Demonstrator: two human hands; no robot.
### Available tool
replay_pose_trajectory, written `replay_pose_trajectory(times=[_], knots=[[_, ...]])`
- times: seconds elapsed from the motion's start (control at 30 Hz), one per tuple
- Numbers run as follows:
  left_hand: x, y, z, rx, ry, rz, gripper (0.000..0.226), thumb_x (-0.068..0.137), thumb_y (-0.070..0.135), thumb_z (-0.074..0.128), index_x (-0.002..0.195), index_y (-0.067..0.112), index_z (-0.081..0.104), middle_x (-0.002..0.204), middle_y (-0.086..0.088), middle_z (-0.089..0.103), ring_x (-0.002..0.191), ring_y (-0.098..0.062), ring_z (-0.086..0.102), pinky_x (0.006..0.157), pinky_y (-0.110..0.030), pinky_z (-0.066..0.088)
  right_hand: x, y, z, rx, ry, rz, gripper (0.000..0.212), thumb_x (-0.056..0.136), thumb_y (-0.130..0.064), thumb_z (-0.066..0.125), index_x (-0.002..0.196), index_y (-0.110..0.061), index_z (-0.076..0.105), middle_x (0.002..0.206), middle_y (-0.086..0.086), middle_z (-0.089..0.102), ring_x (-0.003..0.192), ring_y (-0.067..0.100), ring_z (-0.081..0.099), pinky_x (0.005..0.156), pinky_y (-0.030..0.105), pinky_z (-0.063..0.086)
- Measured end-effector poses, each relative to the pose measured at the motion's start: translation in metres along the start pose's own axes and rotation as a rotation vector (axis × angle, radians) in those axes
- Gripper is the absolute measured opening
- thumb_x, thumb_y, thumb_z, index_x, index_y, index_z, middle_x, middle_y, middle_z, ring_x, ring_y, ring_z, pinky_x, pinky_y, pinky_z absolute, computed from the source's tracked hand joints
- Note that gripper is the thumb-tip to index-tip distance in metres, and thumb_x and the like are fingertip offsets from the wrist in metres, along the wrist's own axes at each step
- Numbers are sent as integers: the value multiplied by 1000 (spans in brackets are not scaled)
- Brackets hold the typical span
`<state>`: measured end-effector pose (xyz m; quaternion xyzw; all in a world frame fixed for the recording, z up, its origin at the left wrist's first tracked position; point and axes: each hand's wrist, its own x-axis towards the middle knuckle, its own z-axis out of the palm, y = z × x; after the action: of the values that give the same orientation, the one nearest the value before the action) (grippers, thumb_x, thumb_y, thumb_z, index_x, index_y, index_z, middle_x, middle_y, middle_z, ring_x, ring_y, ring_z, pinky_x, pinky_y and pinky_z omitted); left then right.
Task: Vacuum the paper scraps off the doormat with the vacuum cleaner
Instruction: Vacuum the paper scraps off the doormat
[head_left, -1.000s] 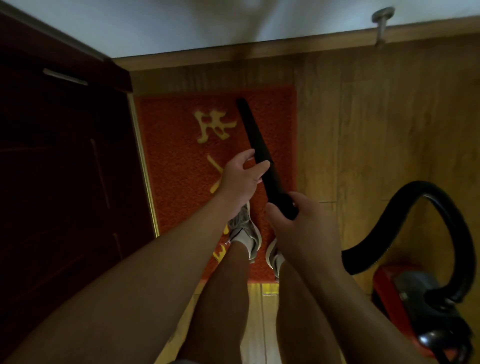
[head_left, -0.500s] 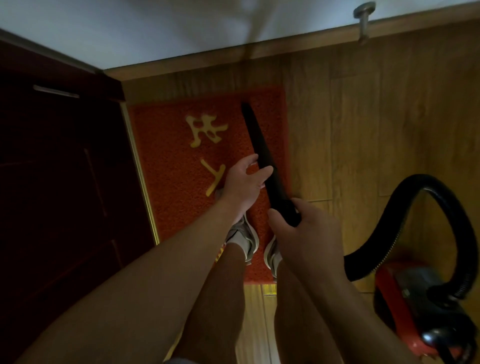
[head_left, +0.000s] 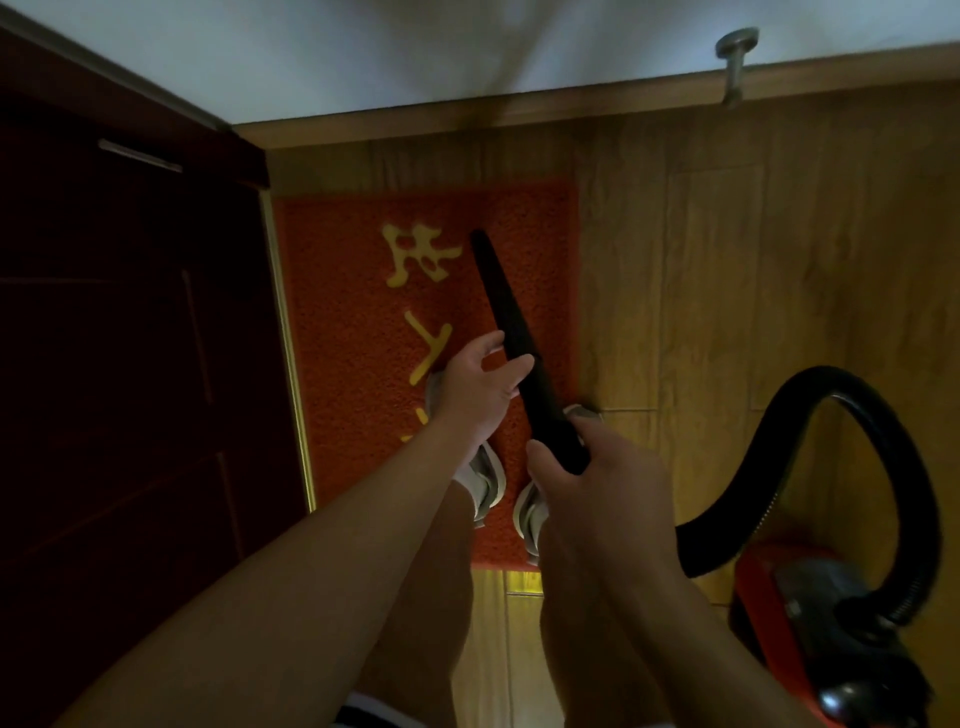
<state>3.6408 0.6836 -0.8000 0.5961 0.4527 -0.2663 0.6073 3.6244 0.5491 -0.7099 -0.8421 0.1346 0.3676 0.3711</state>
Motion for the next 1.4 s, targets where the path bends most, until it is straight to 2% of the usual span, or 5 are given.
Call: replay_pose_trajectory(times=[0.27, 0.47, 0.73, 0.93, 1.4], knots=[[-20, -40, 8, -68, 35, -36, 50, 99, 19, 65, 146, 10, 50, 139, -7, 59, 117, -20, 66, 103, -39, 54, -21, 27, 1, -101, -75, -41, 28, 91, -44, 60, 101, -18, 64, 63, 1, 64, 50, 18, 60, 48, 46, 54], [-39, -78, 13, -62, -7, -61, 51, 102, 15, 60, 151, 11, 44, 142, -6, 56, 122, -21, 62, 81, -20, 56, -52, 57, 17, -121, -58, 5, 36, 84, -54, 50, 96, -24, 65, 62, -3, 63, 52, 15, 60, 51, 46, 54], [-60, -140, -4, -87, -6, -26, 51, 102, 16, 60, 151, 11, 44, 130, 4, 56, 119, -19, 60, 92, -30, 52, -94, 89, 59, -152, -45, -30, 16, 90, -45, 60, 93, -29, 63, 63, -3, 61, 51, 14, 58, 49, 40, 52], [-83, -203, -28, -71, -1, 15, 52, 102, 20, 61, 151, 13, 45, 142, -9, 56, 122, -24, 63, 104, -42, 55, -133, 120, 99, -229, -51, -74, 18, 90, -46, 58, 85, -28, 60, 60, -4, 57, 49, 13, 53, 43, 27, 38], [-135, -314, -67, -149, 82, 5, 48, 103, 20, 60, 148, 10, 48, 136, -9, 59, 118, -25, 64, 99, -42, 57, -201, 176, 158, -328, -140, -199, 24, 92, -41, 59, 75, -26, 54, 58, -3, 52, 45, 12, 45, 43, 23, 28]])
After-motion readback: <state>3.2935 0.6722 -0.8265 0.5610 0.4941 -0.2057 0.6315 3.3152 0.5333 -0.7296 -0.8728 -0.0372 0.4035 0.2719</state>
